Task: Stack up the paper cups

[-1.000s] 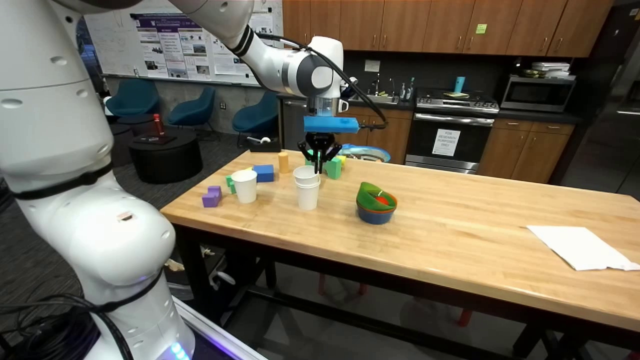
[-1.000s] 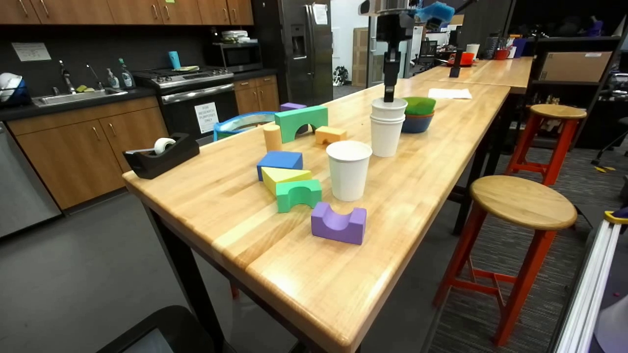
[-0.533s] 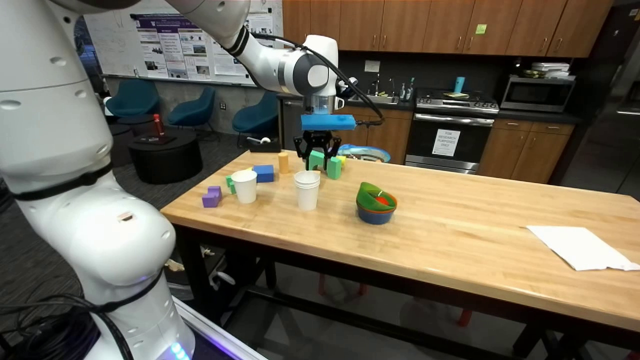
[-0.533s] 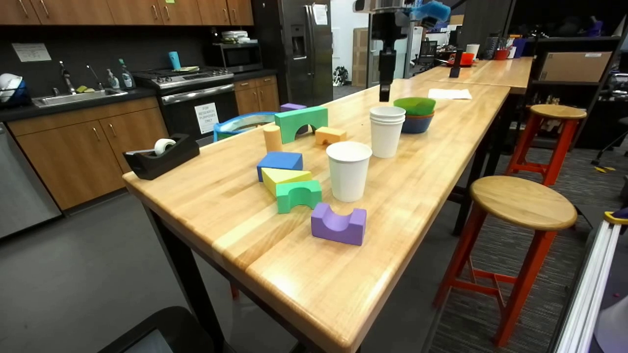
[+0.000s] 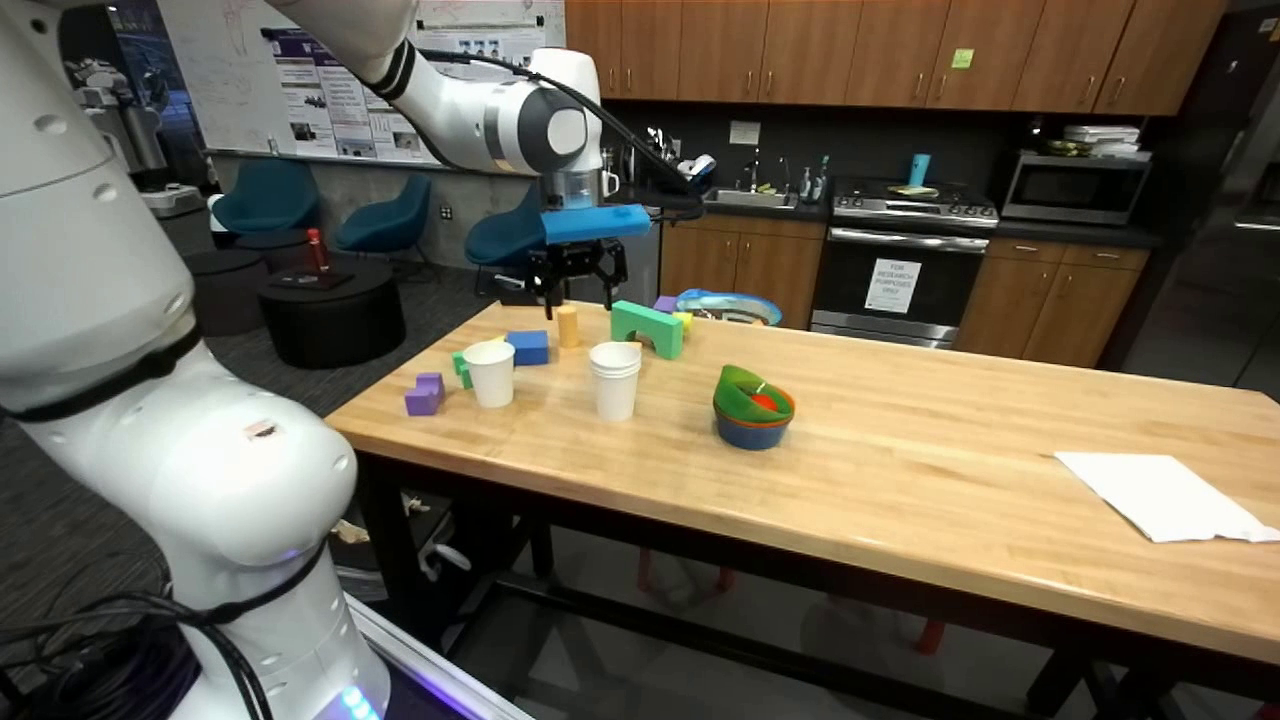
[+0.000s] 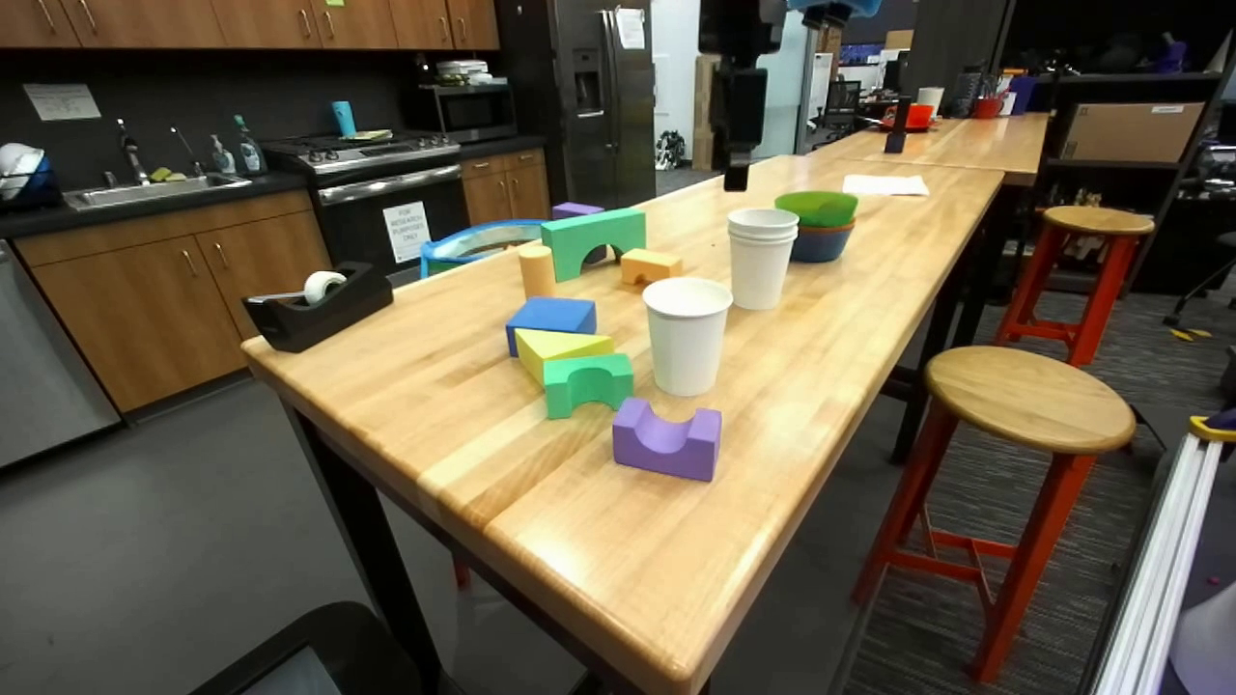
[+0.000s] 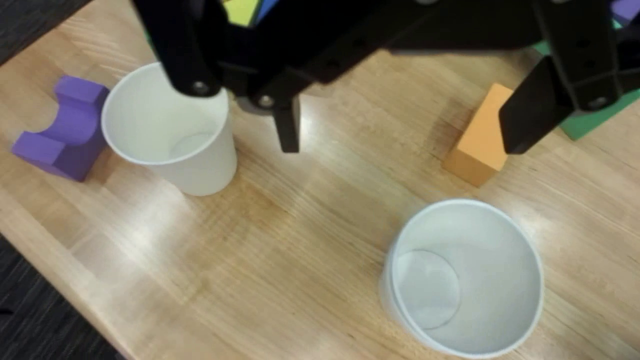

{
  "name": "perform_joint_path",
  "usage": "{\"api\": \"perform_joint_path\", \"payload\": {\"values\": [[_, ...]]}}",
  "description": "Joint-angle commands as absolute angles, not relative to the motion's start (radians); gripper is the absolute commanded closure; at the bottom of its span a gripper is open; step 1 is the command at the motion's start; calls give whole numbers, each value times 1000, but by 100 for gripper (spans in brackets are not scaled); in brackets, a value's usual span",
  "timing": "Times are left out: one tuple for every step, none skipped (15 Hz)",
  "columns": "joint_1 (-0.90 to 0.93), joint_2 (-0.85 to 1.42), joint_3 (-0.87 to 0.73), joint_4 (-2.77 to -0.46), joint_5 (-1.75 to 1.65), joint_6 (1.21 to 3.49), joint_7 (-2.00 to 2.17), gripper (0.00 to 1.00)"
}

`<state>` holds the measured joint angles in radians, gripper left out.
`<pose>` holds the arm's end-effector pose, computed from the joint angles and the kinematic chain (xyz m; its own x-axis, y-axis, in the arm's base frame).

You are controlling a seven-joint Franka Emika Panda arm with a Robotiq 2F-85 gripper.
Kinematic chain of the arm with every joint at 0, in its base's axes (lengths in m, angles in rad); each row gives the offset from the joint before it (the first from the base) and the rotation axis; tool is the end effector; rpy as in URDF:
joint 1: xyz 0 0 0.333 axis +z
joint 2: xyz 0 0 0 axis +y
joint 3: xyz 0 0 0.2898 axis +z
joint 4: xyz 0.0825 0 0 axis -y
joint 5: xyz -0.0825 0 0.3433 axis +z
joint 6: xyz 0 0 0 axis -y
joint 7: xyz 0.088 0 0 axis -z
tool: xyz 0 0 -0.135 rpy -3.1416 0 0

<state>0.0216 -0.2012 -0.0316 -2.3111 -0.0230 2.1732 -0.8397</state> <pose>0.4562 -0.0061 0.3988 0.6645 0.7466 0.0321 0.7446 -0.6652 0.0560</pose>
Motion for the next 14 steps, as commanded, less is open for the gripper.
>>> {"api": "perform_joint_path", "payload": {"values": [[58, -242, -5, -2379, -58, 2196, -839, 0], [67, -243, 2, -2389, -66, 2199, -841, 0], [71, -244, 7, -2400, -84, 2211, -841, 0], [72, -250, 7, -2409, -101, 2216, -846, 0], [75, -219, -1, -2376, -67, 2194, -838, 0], [76, -219, 2, -2384, -79, 2200, -838, 0], [77, -219, 3, -2388, -82, 2204, -838, 0], [77, -220, 3, -2389, -82, 2206, -838, 0], [76, -221, 2, -2390, -82, 2206, -838, 0], [76, -221, 2, -2390, -82, 2207, -839, 0], [76, -222, 2, -2390, -82, 2207, -839, 0], [79, -220, -1, -2384, -34, 2201, -807, 0], [86, -220, -3, -2390, 35, 2226, -763, 0], [90, -220, -2, -2393, 79, 2235, -743, 0]]}}
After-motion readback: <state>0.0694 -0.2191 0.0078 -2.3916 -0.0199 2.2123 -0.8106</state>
